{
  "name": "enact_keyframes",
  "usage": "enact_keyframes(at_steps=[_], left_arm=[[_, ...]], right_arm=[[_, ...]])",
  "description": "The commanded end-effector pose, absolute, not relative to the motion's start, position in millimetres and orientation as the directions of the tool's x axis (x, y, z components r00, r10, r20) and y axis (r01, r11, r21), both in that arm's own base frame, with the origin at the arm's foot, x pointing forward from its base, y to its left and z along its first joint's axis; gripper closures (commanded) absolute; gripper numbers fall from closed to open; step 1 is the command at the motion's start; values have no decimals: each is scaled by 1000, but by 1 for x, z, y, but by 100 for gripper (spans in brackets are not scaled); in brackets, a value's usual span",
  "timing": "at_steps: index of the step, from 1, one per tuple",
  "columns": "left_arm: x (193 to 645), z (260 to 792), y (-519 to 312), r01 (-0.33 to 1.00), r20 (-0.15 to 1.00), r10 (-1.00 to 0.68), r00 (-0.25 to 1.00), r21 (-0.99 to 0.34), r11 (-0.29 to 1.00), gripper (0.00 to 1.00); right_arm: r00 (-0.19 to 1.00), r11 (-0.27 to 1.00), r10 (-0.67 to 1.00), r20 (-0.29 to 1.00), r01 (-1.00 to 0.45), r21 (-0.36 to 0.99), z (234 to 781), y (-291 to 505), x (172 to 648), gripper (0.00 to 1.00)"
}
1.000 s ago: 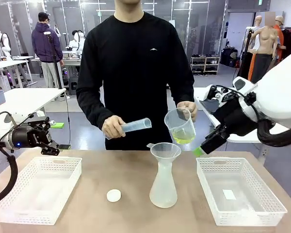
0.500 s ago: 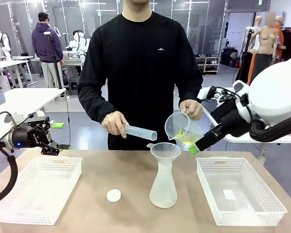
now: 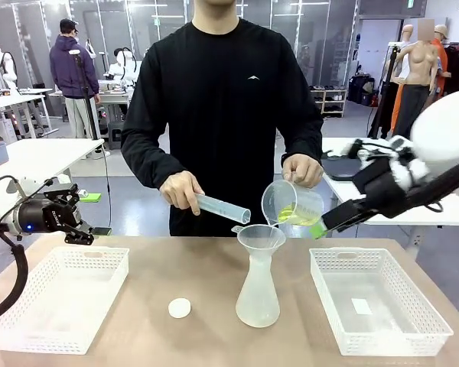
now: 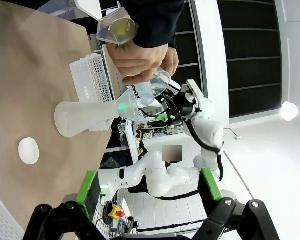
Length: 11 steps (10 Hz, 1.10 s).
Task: Prepare the solutions needed for the experiment.
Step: Once the solution is in the Big flask , pick up the Plastic Funnel and place it back into the right Organizing basket.
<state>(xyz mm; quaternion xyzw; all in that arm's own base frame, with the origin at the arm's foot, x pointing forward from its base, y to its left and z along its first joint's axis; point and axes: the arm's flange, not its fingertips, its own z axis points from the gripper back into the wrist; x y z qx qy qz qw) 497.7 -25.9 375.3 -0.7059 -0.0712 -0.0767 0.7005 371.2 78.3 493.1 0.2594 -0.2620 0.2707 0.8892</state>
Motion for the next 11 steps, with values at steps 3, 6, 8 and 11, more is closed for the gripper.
enact_keyframes(at_steps=[3,6,8,11], left_arm=[[497,376,-27,209,209,-8,978,-978,-10,0],[497,376,-27,209,209,-8,978,-978,-10,0],[497,376,-27,209,209,-8,978,-978,-10,0],[497,376,-27,209,209,-8,978,-978,-10,0]], right_arm=[[861,600,79,502,-443,666,505,-16,390,0],[915,326,-5,403,-379,866,484,-56,400,0],[913,211,-73,401,-379,901,463,-58,398,0],[903,129,-132,409,-393,910,443,-60,401,0]])
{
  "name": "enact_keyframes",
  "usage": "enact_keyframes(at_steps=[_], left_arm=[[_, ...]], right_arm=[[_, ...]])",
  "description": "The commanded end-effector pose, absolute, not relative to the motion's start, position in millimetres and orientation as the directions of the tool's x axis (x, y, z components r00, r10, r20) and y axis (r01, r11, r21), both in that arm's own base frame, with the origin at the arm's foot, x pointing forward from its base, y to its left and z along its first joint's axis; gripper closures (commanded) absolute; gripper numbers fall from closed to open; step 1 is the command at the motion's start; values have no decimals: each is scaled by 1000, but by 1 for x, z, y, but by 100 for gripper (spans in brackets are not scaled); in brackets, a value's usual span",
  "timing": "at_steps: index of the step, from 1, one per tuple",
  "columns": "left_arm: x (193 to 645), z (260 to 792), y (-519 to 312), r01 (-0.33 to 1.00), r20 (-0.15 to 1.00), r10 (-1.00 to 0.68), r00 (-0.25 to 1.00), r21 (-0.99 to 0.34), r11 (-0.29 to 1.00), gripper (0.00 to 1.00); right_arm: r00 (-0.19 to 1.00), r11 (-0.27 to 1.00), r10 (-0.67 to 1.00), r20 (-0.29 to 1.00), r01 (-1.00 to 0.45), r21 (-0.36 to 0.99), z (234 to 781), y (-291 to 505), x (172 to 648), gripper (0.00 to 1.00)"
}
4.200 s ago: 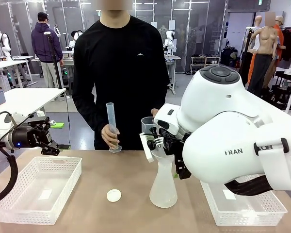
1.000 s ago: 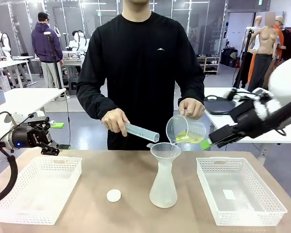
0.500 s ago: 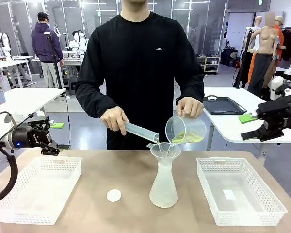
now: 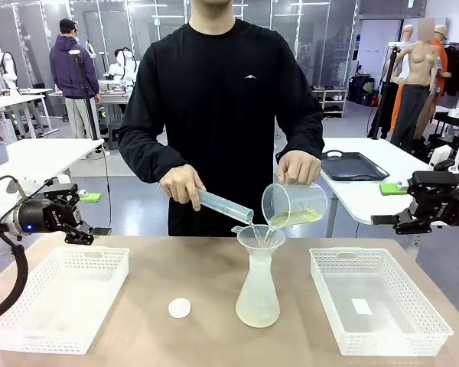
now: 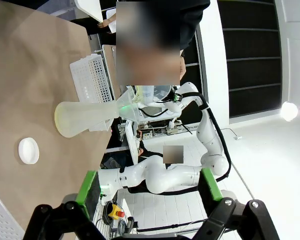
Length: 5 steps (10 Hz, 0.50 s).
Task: Prepare the solutions needed for the experiment.
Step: Once the solution is in the Big flask , pick up the Plastic Funnel and place it back into the right Organizing basket.
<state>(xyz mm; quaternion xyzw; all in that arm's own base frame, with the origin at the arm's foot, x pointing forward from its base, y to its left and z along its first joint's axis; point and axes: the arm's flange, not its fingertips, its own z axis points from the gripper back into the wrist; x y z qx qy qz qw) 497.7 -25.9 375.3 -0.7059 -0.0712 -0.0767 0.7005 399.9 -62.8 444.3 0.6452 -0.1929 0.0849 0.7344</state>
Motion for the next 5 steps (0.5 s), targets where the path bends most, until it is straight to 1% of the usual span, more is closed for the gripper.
enact_keyframes(at_steps=[1,5], left_arm=[[497,376,-27,209,209,-8,978,-978,-10,0],[497,376,-27,209,209,-8,978,-978,-10,0]], right_arm=[[918,123,-152,366,-350,929,439,-63,403,0],[957,134,-116,265,-249,959,431,-66,407,0]])
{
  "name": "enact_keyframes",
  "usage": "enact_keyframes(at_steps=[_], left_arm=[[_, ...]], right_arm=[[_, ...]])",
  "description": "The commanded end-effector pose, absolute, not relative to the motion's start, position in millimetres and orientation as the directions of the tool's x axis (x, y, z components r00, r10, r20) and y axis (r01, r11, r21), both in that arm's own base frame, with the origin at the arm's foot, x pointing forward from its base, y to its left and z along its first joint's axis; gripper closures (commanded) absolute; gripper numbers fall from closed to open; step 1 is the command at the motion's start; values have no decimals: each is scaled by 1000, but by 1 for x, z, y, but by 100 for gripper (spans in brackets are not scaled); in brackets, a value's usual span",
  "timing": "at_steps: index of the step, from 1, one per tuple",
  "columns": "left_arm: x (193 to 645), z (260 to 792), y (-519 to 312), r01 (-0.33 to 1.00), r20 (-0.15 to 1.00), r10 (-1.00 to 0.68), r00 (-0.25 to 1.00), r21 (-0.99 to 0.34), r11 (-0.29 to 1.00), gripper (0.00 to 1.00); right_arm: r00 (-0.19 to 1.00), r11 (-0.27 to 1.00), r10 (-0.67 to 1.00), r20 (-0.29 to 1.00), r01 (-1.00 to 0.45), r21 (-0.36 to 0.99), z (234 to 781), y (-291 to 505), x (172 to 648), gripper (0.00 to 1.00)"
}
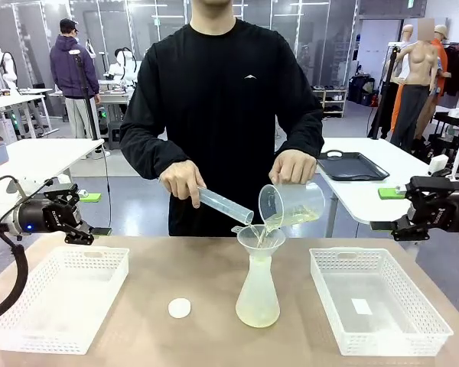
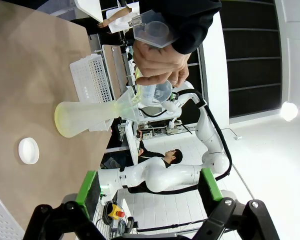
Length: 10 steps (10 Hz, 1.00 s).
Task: Prepare the solutions needed for the experiment.
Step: Once the solution is in the Big flask , pick up the Plastic Funnel and place it back into the right Organizing basket.
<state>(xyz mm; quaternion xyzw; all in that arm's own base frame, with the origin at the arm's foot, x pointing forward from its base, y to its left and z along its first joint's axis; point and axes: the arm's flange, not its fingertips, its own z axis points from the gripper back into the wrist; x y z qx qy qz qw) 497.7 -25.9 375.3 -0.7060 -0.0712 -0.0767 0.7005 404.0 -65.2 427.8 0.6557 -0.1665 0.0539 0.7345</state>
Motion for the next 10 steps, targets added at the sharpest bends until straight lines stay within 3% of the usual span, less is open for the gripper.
enact_keyframes(at_steps=[1,10], left_arm=[[497,376,-27,209,209,-8,978,-978,-10,0],[497,376,-27,209,209,-8,978,-978,-10,0]], right_arm=[[966,136,-101,240,-225,965,431,-67,410,0],[954,132,-132,268,-251,959,424,-64,407,0]])
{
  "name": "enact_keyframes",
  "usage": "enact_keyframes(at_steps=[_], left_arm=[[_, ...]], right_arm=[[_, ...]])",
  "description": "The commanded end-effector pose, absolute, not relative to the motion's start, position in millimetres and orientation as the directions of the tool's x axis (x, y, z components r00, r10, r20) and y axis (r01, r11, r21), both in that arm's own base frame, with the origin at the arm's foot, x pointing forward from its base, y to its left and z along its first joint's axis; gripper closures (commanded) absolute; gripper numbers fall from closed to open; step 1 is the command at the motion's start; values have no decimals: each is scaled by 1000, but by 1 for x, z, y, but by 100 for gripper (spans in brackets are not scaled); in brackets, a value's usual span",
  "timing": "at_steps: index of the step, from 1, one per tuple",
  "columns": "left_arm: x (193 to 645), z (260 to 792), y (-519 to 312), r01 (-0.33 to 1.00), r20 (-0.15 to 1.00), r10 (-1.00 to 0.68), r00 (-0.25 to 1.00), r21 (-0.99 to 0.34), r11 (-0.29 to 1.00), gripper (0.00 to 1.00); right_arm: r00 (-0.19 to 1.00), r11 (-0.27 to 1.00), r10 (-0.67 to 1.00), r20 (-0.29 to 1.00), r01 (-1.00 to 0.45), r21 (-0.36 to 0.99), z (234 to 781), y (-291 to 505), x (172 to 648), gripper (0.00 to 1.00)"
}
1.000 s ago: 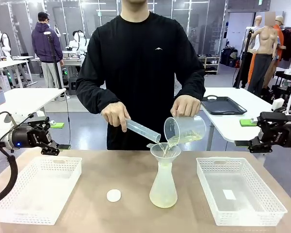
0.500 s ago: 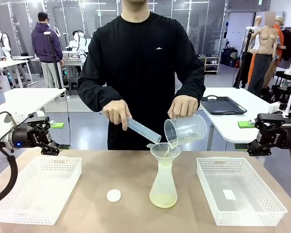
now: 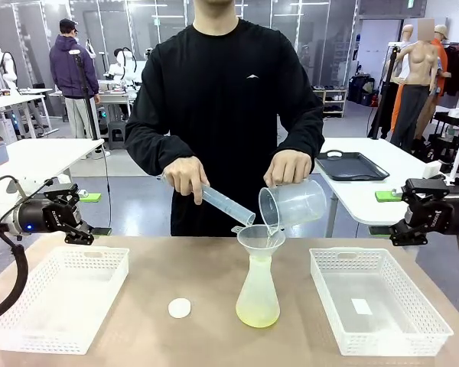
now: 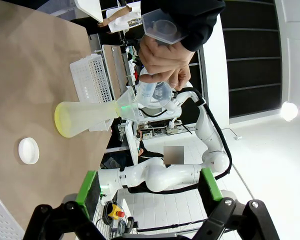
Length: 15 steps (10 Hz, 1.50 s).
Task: Prepare the solutions needed for the experiment.
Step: Once the solution is in the Big flask , pick up the Plastic Funnel and place it back into the right Organizing basket.
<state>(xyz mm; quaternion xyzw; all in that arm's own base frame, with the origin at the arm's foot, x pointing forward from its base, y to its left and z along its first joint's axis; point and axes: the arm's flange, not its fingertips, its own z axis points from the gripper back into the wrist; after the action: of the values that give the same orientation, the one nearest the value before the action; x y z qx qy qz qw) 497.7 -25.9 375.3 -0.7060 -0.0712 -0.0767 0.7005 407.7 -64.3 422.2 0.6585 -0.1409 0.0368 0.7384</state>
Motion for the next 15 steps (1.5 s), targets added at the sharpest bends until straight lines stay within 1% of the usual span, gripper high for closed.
enact_keyframes(at_steps=[1,15], left_arm=[[497,376,-27,209,209,-8,978,-978,-10,0],[497,376,-27,209,209,-8,978,-978,-10,0]], right_arm=[[954,132,-132,268,-251,959,424,-64,407,0],[954,132,-132,268,-251,959,424,-64,407,0]])
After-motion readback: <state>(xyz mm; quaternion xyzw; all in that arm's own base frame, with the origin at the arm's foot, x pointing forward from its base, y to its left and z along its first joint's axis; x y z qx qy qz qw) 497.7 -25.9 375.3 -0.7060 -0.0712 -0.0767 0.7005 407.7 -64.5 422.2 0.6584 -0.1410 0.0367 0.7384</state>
